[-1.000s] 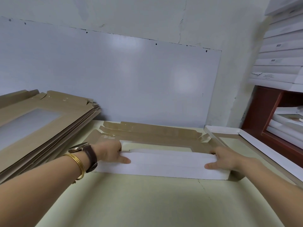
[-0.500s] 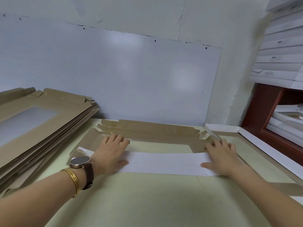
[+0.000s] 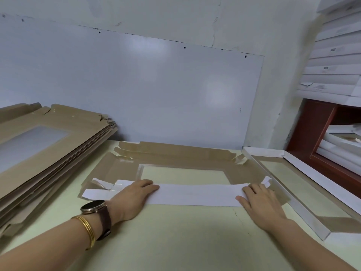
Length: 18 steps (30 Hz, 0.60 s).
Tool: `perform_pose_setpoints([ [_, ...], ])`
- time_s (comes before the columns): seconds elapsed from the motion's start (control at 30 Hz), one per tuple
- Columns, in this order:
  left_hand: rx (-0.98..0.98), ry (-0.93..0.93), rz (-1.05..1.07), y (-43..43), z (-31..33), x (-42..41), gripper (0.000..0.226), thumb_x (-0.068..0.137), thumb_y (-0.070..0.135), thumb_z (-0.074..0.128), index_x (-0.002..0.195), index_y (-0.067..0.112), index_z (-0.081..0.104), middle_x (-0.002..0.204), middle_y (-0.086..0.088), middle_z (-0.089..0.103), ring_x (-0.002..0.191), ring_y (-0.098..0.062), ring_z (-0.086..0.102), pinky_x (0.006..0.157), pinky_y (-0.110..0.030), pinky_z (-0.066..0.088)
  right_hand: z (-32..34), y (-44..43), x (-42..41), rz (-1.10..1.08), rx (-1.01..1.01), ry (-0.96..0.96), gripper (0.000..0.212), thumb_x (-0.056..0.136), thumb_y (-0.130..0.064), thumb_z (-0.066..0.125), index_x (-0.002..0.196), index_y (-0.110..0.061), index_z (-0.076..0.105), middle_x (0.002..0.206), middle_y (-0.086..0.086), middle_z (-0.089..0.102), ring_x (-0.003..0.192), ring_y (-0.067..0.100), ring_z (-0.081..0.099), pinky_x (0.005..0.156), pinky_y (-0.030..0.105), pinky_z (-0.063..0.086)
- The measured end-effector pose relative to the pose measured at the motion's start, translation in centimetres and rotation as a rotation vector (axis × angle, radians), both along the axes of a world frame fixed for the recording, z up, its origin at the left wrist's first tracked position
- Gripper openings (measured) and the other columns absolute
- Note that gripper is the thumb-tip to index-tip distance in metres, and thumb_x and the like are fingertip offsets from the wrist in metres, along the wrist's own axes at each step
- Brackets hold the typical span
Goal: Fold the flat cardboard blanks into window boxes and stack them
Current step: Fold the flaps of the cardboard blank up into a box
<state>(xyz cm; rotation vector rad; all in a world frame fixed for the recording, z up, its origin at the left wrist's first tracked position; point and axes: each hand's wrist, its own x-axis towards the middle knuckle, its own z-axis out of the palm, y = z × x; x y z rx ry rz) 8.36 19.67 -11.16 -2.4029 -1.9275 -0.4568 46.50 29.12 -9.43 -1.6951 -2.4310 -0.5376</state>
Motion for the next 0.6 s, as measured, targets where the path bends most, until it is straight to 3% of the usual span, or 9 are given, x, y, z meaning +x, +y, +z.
perform_pose_setpoints([
  [0.07,-0.021,-0.023,0.025,-0.1,0.1,0.1,0.043,0.105,0.026,0.029,0.147,0.028,0.035,0.153,0.007,0.030,0.139,-0.008,0.029,0.106,-0.008,0.009,-0.5,0.0,0.1,0.026,-0.059,0.080,0.043,0.101,-0.050,0.024,0.126,-0.025,0.048,0.135,-0.008,0.045,0.133,0.014,0.033,0.102,0.028,0.029],
  [0.17,-0.144,0.019,0.098,-0.3,0.3,0.6,0.047,0.103,0.044,0.023,0.150,0.037,0.024,0.158,0.014,0.018,0.145,-0.005,0.014,0.117,-0.027,0.004,-0.9,-0.1,0.0,0.015,-0.219,0.131,0.058,0.101,-0.052,0.021,0.148,-0.019,0.030,0.157,0.000,0.024,0.147,0.017,0.012,0.119,0.030,0.012],
  [0.27,-0.268,0.062,0.143,-0.6,0.4,1.0,0.053,0.100,0.056,0.016,0.151,0.046,0.007,0.160,0.016,0.002,0.148,-0.006,-0.003,0.119,-0.045,-0.007,-0.9,-0.2,-0.3,-0.025,-0.354,0.159,0.066,0.100,-0.056,0.016,0.156,-0.020,0.010,0.164,0.001,0.001,0.150,0.019,-0.008,0.121,0.034,-0.001],
  [0.4,-0.325,0.065,0.157,-0.6,0.5,1.7,0.049,0.099,0.057,0.013,0.146,0.056,-0.002,0.160,0.017,-0.007,0.148,-0.010,-0.012,0.116,-0.053,-0.012,-0.8,-0.7,-1.8,-0.056,-0.387,0.128,0.068,0.099,-0.058,0.012,0.156,-0.023,-0.003,0.162,0.006,-0.014,0.147,0.021,-0.021,0.119,0.038,-0.011],
  [0.47,-0.338,0.049,0.168,-0.2,0.7,2.4,0.050,0.101,0.049,0.016,0.149,0.051,0.002,0.160,0.015,-0.007,0.148,-0.013,-0.012,0.115,-0.056,-0.012,-0.8,-1.3,-4.0,-0.004,-0.354,0.121,0.067,0.099,-0.058,0.013,0.156,-0.026,-0.004,0.162,0.004,-0.017,0.147,0.021,-0.023,0.118,0.038,-0.013],
  [0.6,-0.304,0.067,0.195,0.6,1.0,5.2,0.054,0.102,0.035,0.021,0.154,0.027,0.011,0.162,0.007,0.000,0.148,-0.015,-0.005,0.114,-0.062,-0.002,-1.2,-3.2,-10.8,0.228,-0.358,0.140,0.063,0.100,-0.056,0.014,0.155,-0.031,-0.002,0.162,-0.006,-0.017,0.146,0.015,-0.023,0.116,0.032,-0.015],
])
